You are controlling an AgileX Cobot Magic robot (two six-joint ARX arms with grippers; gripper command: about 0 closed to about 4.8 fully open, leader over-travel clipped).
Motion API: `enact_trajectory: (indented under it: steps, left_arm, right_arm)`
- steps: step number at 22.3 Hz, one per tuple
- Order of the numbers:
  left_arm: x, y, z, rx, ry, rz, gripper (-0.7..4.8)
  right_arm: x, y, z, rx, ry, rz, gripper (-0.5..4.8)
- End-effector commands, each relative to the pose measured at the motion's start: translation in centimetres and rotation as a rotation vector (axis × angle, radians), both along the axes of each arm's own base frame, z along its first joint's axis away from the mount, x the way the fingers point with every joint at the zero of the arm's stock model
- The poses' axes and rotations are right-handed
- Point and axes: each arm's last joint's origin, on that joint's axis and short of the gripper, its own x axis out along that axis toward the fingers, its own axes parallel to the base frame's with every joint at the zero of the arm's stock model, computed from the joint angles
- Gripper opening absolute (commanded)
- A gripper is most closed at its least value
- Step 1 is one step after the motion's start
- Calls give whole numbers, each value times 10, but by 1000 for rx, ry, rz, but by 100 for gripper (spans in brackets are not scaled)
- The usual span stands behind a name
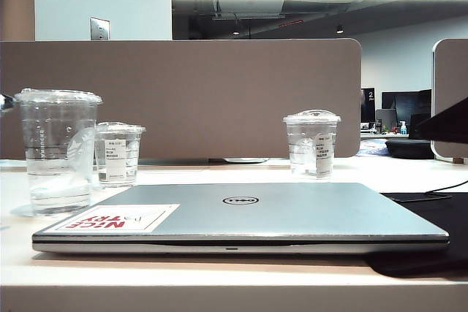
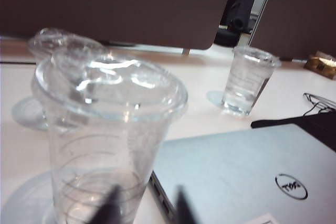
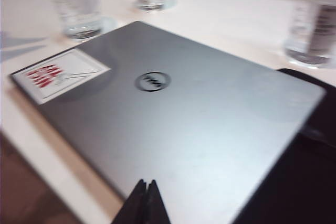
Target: Pick up the coffee cup on the middle and place it on the left side of the laptop.
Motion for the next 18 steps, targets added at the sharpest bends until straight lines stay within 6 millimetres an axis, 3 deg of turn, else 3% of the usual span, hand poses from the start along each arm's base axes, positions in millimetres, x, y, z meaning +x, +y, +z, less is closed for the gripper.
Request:
enact_trajectory:
  steps: [1, 11, 18]
  left_arm:
    - [-1, 1, 6, -27, -24, 26, -3]
    - [-8, 1, 15, -73, 24, 107, -3]
    - [-23, 3, 27, -20, -7, 270, -3]
  right_arm:
    - [4, -6, 1, 12, -15, -72, -5]
    - [10, -31, 11, 68, -123, -307, -5]
    - [11, -49, 16, 81, -187, -492, -5]
